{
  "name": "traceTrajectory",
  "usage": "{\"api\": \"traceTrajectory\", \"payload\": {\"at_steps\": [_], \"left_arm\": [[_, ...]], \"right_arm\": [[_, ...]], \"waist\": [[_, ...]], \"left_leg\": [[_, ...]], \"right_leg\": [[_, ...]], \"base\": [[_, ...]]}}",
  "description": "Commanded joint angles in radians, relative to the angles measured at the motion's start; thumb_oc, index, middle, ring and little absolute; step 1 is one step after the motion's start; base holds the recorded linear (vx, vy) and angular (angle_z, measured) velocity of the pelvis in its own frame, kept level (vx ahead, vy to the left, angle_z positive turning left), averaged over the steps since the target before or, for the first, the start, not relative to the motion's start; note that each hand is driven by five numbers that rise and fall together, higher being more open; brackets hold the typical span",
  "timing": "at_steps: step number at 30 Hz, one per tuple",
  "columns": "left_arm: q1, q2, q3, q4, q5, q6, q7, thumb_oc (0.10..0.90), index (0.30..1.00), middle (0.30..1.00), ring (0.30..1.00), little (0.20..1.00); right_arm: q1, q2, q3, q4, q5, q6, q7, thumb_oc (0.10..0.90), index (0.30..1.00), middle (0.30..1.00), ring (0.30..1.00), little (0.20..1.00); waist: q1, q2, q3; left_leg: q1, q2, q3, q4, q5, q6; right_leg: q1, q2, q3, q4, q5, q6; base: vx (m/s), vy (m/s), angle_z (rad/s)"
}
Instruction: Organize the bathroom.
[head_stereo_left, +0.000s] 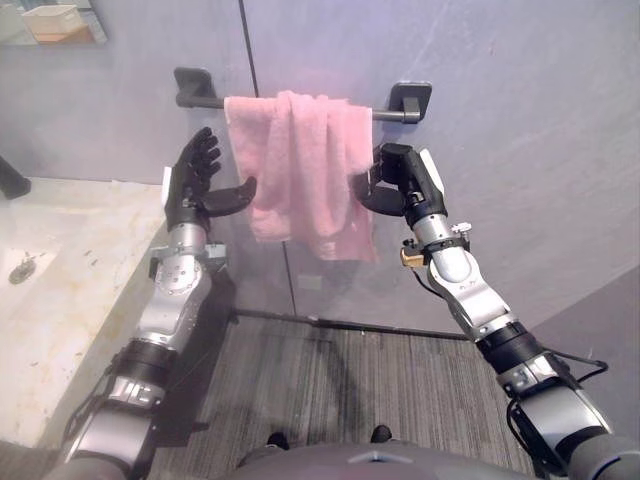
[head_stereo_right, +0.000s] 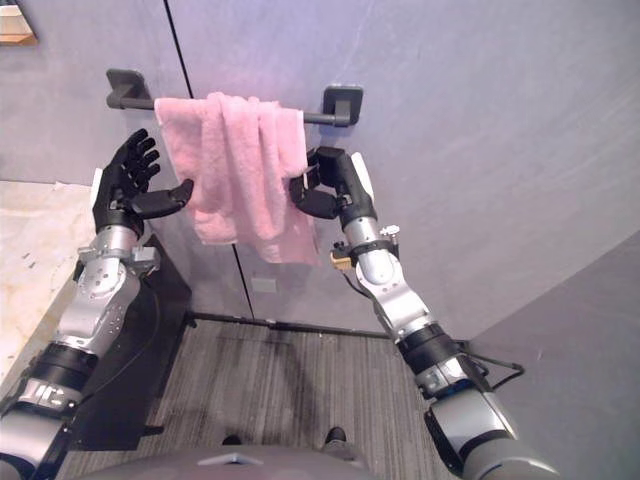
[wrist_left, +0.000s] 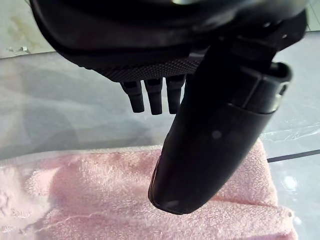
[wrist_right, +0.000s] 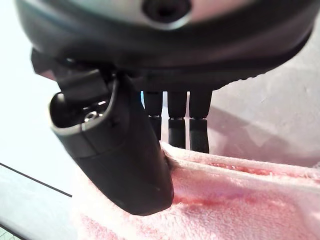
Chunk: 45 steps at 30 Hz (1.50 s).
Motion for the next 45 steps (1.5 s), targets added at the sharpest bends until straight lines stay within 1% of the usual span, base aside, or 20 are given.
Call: {"api": "traceTrajectory", "payload": {"at_steps": [1, 8, 9, 10, 11, 12, 13, 14, 15, 19, 28, 31, 33, 35, 37, 38, 41, 42, 43, 45], "left_arm": [[-0.168, 0.039, 0.024, 0.018, -0.016, -0.116, -0.025, 0.800, 0.900, 0.900, 0.900, 0.900], [-0.195, 0.043, 0.017, 0.051, -0.029, -0.117, -0.043, 0.800, 0.900, 0.900, 0.900, 0.900], [-0.197, 0.044, 0.017, 0.056, -0.031, -0.117, -0.046, 0.778, 0.867, 0.867, 0.867, 0.867], [-0.201, 0.047, 0.017, 0.061, -0.029, -0.115, -0.047, 0.631, 0.646, 0.646, 0.646, 0.646], [-0.206, 0.049, 0.015, 0.068, -0.032, -0.115, -0.044, 0.579, 0.568, 0.568, 0.568, 0.568], [-0.207, 0.049, 0.014, 0.071, -0.032, -0.116, -0.043, 0.557, 0.535, 0.535, 0.535, 0.535], [-0.211, 0.051, 0.013, 0.077, -0.031, -0.119, -0.035, 0.497, 0.446, 0.446, 0.446, 0.446], [-0.212, 0.052, 0.013, 0.079, -0.028, -0.121, -0.029, 0.467, 0.401, 0.401, 0.401, 0.401], [-0.213, 0.054, 0.018, 0.086, -0.019, -0.125, -0.017, 0.400, 0.300, 0.300, 0.300, 0.300], [-0.204, 0.056, 0.030, 0.085, -0.004, -0.138, 0.013, 0.408, 0.312, 0.312, 0.312, 0.312], [-0.156, 0.052, 0.069, 0.048, 0.032, -0.170, 0.069, 0.400, 0.300, 0.300, 0.300, 0.300], [-0.136, 0.036, 0.086, 0.037, 0.021, -0.194, 0.125, 0.403, 0.305, 0.305, 0.305, 0.305], [-0.116, 0.003, 0.098, 0.032, 0.042, -0.231, 0.195, 0.400, 0.300, 0.300, 0.300, 0.300], [-0.106, -0.017, 0.098, 0.026, 0.061, -0.242, 0.228, 0.436, 0.354, 0.354, 0.354, 0.354], [-0.083, -0.054, 0.095, 0.010, 0.087, -0.257, 0.274, 0.400, 0.300, 0.300, 0.300, 0.300], [-0.075, -0.066, 0.093, 0.003, 0.099, -0.260, 0.291, 0.416, 0.324, 0.324, 0.324, 0.324], [-0.059, -0.087, 0.087, -0.012, 0.117, -0.258, 0.318, 0.413, 0.319, 0.319, 0.319, 0.319], [-0.047, -0.101, 0.083, -0.017, 0.121, -0.261, 0.335, 0.400, 0.300, 0.300, 0.300, 0.300], [-0.034, -0.124, 0.069, -0.026, 0.125, -0.256, 0.343, 0.400, 0.300, 0.300, 0.300, 0.300], [-0.034, -0.132, 0.060, -0.030, 0.126, -0.250, 0.348, 0.400, 0.300, 0.300, 0.300, 0.300]], "right_arm": [[-0.035, 0.015, 0.045, 0.028, -0.024, -0.081, 0.023, 0.400, 0.300, 0.300, 0.300, 0.300], [-0.039, 0.020, 0.052, 0.033, -0.025, -0.080, 0.022, 0.400, 0.300, 0.300, 0.300, 0.300], [-0.039, 0.019, 0.052, 0.033, -0.025, -0.079, 0.023, 0.400, 0.300, 0.300, 0.300, 0.300], [-0.037, 0.019, 0.053, 0.033, -0.025, -0.079, 0.024, 0.400, 0.300, 0.300, 0.300, 0.300], [-0.036, 0.019, 0.055, 0.036, -0.025, -0.082, 0.024, 0.400, 0.300, 0.300, 0.300, 0.300], [-0.035, 0.020, 0.055, 0.037, -0.025, -0.084, 0.023, 0.400, 0.300, 0.300, 0.300, 0.300], [-0.033, 0.020, 0.057, 0.038, -0.026, -0.087, 0.023, 0.400, 0.300, 0.300, 0.300, 0.300], [-0.034, 0.019, 0.057, 0.038, -0.025, -0.087, 0.024, 0.400, 0.300, 0.300, 0.300, 0.300], [-0.037, 0.019, 0.056, 0.037, -0.024, -0.084, 0.026, 0.400, 0.300, 0.300, 0.300, 0.300], [-0.032, 0.020, 0.055, 0.036, -0.024, -0.087, 0.021, 0.400, 0.300, 0.300, 0.300, 0.300], [0.000, 0.025, 0.035, 0.031, -0.004, -0.092, 0.008, 0.400, 0.300, 0.300, 0.300, 0.300], [0.016, 0.042, 0.022, 0.029, 0.027, -0.092, -0.028, 0.400, 0.300, 0.300, 0.300, 0.300], [0.038, 0.077, 0.007, 0.032, 0.068, -0.109, -0.085, 0.400, 0.300, 0.300, 0.300, 0.300], [0.052, 0.099, -0.001, 0.032, 0.081, -0.114, -0.116, 0.400, 0.300, 0.300, 0.300, 0.300], [0.080, 0.133, -0.015, 0.033, 0.092, -0.131, -0.166, 0.400, 0.300, 0.300, 0.300, 0.300], [0.090, 0.145, -0.018, 0.031, 0.100, -0.136, -0.179, 0.400, 0.300, 0.300, 0.300, 0.300], [0.111, 0.166, -0.022, 0.024, 0.119, -0.135, -0.208, 0.400, 0.300, 0.300, 0.300, 0.300], [0.127, 0.181, -0.027, 0.025, 0.130, -0.140, -0.222, 0.400, 0.300, 0.300, 0.300, 0.300], [0.149, 0.211, -0.028, 0.025, 0.147, -0.139, -0.258, 0.400, 0.300, 0.300, 0.300, 0.300], [0.155, 0.223, -0.028, 0.025, 0.149, -0.137, -0.281, 0.400, 0.300, 0.300, 0.300, 0.300]], "waist": [[-0.017, 0.000, -0.066], [-0.027, 0.004, -0.068], [-0.028, 0.004, -0.069], [-0.030, 0.005, -0.069], [-0.032, 0.006, -0.069], [-0.032, 0.006, -0.069], [-0.033, 0.006, -0.068], [-0.034, 0.006, -0.067], [-0.034, 0.006, -0.067], [-0.030, 0.005, -0.063], [-0.017, 0.000, -0.061], [-0.015, -0.001, -0.062], [-0.014, -0.001, -0.060], [-0.015, -0.001, -0.059], [-0.017, 0.000, -0.058], [-0.018, 0.000, -0.056], [-0.019, 0.001, -0.055], [-0.020, 0.002, -0.054], [-0.023, 0.003, -0.053], [-0.025, 0.003, -0.053]], "left_leg": [[0.024, -0.055, -0.011, -0.002, -0.056, 0.021], [0.025, -0.054, 0.001, -0.002, -0.055, 0.020], [0.025, -0.054, 0.002, -0.002, -0.055, 0.020], [0.026, -0.054, 0.004, -0.002, -0.055, 0.019], [0.027, -0.054, 0.006, -0.002, -0.055, 0.019], [0.027, -0.054, 0.006, -0.002, -0.055, 0.020], [0.027, -0.054, 0.008, -0.002, -0.055, 0.019], [0.027, -0.054, 0.008, -0.002, -0.054, 0.019], [0.027, -0.054, 0.010, -0.002, -0.054, 0.020], [0.027, -0.054, 0.006, -0.002, -0.056, 0.021], [0.026, -0.056, -0.005, -0.002, -0.056, 0.021], [0.026, -0.056, -0.009, -0.002, -0.056, 0.022], [0.026, -0.057, -0.012, -0.002, -0.056, 0.023], [0.027, -0.057, -0.013, -0.002, -0.056, 0.023], [0.027, -0.058, -0.014, -0.002, -0.056, 0.025], [0.027, -0.058, -0.015, -0.002, -0.056, 0.025], [0.028, -0.059, -0.014, -0.002, -0.056, 0.026], [0.030, -0.059, -0.014, -0.002, -0.057, 0.028], [0.032, -0.059, -0.011, -0.002, -0.057, 0.030], [0.033, -0.059, -0.010, -0.002, -0.057, 0.030]], "right_leg": [[0.000, 0.019, 0.036, 0.003, -0.032, 0.051], [-0.005, 0.019, 0.042, 0.001, -0.029, 0.053], [-0.006, 0.019, 0.044, 0.001, -0.028, 0.053], [-0.007, 0.020, 0.045, 0.000, -0.027, 0.054], [-0.008, 0.019, 0.045, 0.000, -0.026, 0.054], [-0.008, 0.019, 0.045, 0.000, -0.026, 0.054], [-0.008, 0.019, 0.046, 0.000, -0.025, 0.055], [-0.008, 0.019, 0.046, 0.000, -0.025, 0.055], [-0.009, 0.019, 0.047, 0.000, -0.026, 0.054], [-0.008, 0.019, 0.045, 0.001, -0.028, 0.053], [0.000, 0.015, 0.039, 0.003, -0.031, 0.053], [0.002, 0.014, 0.037, 0.003, -0.033, 0.052], [0.003, 0.013, 0.037, 0.004, -0.033, 0.050], [0.004, 0.013, 0.037, 0.005, -0.033, 0.051], [0.003, 0.012, 0.038, 0.005, -0.033, 0.051], [0.003, 0.012, 0.038, 0.005, -0.033, 0.051], [0.004, 0.012, 0.039, 0.006, -0.032, 0.050], [0.005, 0.012, 0.040, 0.006, -0.032, 0.050], [0.005, 0.011, 0.042, 0.007, -0.030, 0.051], [0.005, 0.011, 0.042, 0.007, -0.029, 0.051]], "base": [[0.00, 0.000, 0.00], [0.00, -0.001, -0.03], [0.00, 0.000, 0.00], [0.02, 0.007, -0.04], [0.01, 0.007, -0.04], [0.01, 0.008, -0.04], [0.01, 0.007, -0.04], [0.00, 0.014, -0.03], [0.00, 0.000, 0.00], [0.00, 0.000, 0.00], [0.00, 0.000, 0.00], [0.00, 0.000, 0.00], [0.00, 0.000, 0.00], [0.00, 0.000, 0.00], [0.00, 0.000, 0.00], [0.00, 0.000, 0.00], [0.00, 0.000, 0.00], [0.00, 0.000, 0.00], [0.00, 0.000, 0.00], [0.00, 0.000, 0.00]]}}
